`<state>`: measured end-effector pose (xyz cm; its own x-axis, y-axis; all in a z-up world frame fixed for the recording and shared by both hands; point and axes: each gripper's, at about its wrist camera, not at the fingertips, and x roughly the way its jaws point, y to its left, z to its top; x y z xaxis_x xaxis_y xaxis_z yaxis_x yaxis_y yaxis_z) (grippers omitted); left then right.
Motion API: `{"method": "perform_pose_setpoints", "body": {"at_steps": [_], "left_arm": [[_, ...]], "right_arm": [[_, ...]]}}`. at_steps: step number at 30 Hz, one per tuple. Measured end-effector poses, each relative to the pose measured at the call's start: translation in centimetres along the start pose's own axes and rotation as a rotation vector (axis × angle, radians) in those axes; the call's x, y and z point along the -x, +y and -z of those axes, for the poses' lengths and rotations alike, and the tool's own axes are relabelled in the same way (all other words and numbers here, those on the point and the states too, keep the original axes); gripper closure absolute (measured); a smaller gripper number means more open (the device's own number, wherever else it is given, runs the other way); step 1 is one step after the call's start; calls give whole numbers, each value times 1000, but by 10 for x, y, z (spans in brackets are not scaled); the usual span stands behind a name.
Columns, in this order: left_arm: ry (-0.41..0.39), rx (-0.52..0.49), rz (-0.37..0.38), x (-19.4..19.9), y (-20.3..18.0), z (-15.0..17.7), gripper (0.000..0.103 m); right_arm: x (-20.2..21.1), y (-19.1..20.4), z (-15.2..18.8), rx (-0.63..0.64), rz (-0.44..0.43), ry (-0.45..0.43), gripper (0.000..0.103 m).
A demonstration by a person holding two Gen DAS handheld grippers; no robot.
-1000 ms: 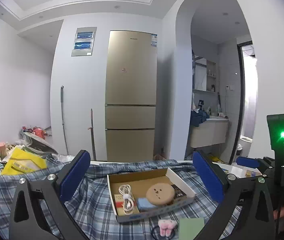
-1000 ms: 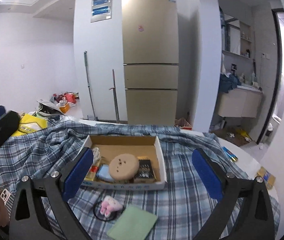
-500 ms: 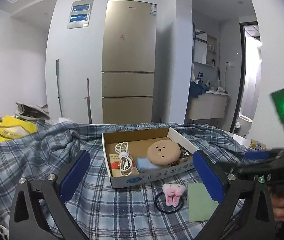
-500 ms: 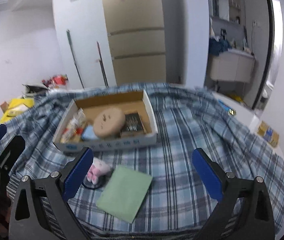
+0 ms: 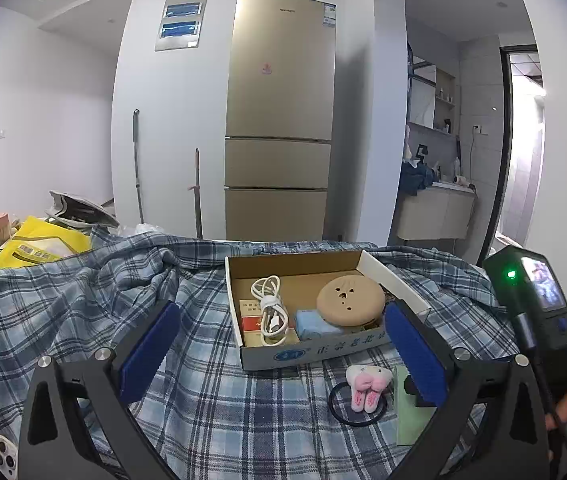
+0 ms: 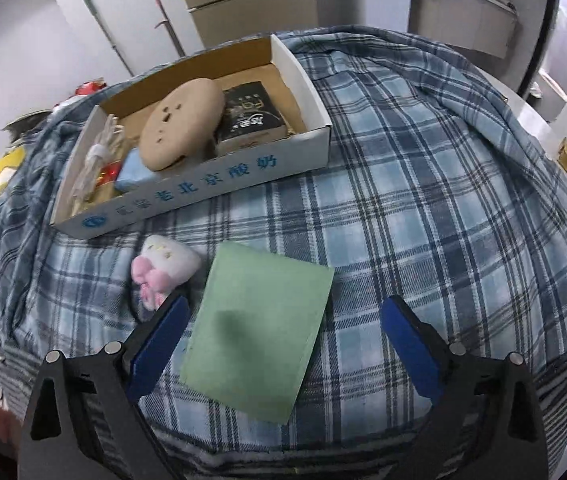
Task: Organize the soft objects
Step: 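Lower the right tool and grasp the green cloth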
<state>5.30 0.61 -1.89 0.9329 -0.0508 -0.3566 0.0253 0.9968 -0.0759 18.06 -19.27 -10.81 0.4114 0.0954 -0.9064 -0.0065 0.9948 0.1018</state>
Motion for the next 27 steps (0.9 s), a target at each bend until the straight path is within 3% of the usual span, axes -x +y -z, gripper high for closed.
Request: {"method": "perform_pose_setpoints", "body": {"at_steps": [10, 13, 16, 19, 21, 24, 27], "left_arm": [[12, -2, -3, -1, 1, -1, 0], [21, 2, 2, -2, 2, -2, 0], [25, -3, 1, -2, 1, -1, 0], [27, -2, 2, -2, 1, 0, 0], [28, -2, 3, -2, 1, -1, 0], [30, -6, 6, -3, 0, -1, 0], [32, -10, 5, -3, -1, 0, 0]], "right_arm": [[-19, 16, -13, -8, 82, 2, 6], [-23, 21, -15, 13, 83, 16, 20], [-25, 27, -18, 35, 85, 22, 24], [-20, 26, -16, 29, 109, 18, 24], [-19, 18, -15, -16, 149, -4, 18], [-18, 7, -7, -81, 81, 40, 14], [-11, 7, -7, -86, 81, 19, 14]]}}
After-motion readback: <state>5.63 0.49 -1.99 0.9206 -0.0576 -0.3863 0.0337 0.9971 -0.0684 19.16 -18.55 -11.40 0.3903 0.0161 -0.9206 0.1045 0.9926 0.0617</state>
